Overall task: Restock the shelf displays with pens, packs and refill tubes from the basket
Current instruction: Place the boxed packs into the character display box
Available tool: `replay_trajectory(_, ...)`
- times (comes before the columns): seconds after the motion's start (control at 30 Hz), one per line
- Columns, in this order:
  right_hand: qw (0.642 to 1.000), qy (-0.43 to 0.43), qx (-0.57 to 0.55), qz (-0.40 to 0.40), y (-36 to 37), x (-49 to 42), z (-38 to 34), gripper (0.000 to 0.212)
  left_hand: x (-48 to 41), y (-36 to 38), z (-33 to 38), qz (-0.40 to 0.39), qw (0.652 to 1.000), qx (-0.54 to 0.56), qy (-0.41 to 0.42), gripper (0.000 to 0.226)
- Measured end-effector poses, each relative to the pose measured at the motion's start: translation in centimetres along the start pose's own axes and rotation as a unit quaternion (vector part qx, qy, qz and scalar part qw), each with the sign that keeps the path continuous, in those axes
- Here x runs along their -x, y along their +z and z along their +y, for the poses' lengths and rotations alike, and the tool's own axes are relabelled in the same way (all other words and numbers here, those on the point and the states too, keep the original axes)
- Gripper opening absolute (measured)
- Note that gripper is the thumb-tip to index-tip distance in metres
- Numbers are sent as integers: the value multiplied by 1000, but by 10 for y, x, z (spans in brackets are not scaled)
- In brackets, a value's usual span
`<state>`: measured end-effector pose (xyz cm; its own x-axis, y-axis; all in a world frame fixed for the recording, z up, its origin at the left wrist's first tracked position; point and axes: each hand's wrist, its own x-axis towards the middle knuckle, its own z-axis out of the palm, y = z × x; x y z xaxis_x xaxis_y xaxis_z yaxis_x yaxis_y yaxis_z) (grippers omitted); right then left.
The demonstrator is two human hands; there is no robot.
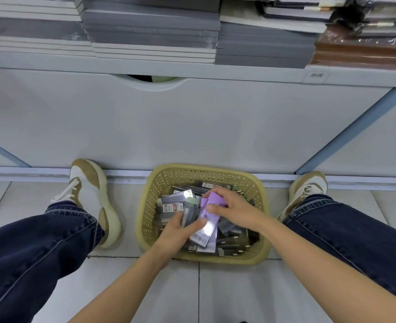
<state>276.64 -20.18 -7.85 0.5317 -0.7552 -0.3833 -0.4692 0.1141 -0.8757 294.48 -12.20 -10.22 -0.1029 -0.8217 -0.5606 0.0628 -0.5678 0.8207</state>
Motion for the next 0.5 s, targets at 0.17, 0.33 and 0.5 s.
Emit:
replay_trajectory(0.17, 998, -53, 15, 2, 14, 5, -7, 24, -6, 12, 3, -22, 999, 31, -24, 34)
replay_trajectory(0.33, 962, -37, 127, 240, -31, 13, 20, 20, -14, 20, 5, -28, 998, 46, -41, 16)
replay_trajectory(0.5, 911, 140, 324, 215, -49, 28, 64, 48, -22, 26, 1, -24, 997, 70, -35, 11)
